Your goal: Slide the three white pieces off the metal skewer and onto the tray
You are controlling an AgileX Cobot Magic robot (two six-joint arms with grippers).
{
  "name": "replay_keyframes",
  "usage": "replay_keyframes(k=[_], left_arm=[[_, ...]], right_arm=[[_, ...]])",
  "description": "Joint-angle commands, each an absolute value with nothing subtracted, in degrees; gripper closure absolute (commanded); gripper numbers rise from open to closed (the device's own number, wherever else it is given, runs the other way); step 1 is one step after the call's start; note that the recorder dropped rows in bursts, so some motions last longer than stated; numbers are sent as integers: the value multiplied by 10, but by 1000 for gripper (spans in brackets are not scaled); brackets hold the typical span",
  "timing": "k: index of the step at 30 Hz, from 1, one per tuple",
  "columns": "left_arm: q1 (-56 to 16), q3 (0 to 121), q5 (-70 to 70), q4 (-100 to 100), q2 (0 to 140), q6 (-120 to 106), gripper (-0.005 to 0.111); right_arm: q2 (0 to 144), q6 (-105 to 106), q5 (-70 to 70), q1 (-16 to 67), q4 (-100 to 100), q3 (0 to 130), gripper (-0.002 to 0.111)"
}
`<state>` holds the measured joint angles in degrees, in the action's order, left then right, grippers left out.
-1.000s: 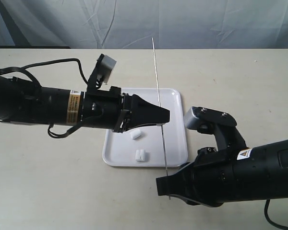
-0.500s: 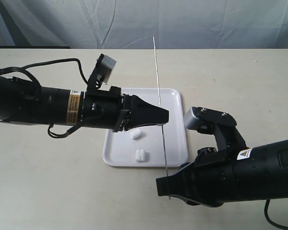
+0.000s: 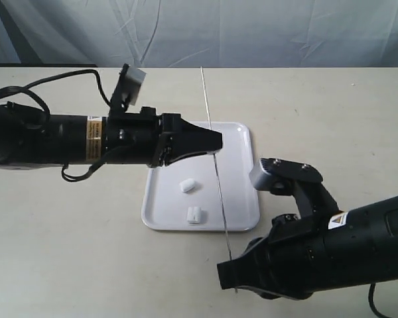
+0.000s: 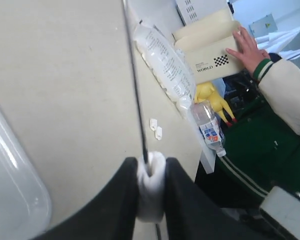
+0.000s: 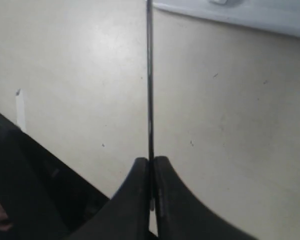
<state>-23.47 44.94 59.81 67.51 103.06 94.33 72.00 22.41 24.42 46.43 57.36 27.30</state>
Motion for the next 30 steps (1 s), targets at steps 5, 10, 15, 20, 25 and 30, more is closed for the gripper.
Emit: replay_keyframes(k=[5,10,15,20,25,30], left_arm=[[-153,451,625,643,1027,940,89],[-113,451,630,643,1027,938,89],[-77,451,630,643,1027,938,89],[-58,451,623,655,1027,938,89],[-88,451,536,713,1027,906,89],[-164,451,442,725,1052,867,89]], right_arm=[[715,235,343,465,538,272,109],[715,235,377,465,535,272,109],[715,234,399,465,531,272,109],[715,232,412,465,530,272,109],[715,205,345,465,530,272,109],[726,204,274,465,542,276,109]])
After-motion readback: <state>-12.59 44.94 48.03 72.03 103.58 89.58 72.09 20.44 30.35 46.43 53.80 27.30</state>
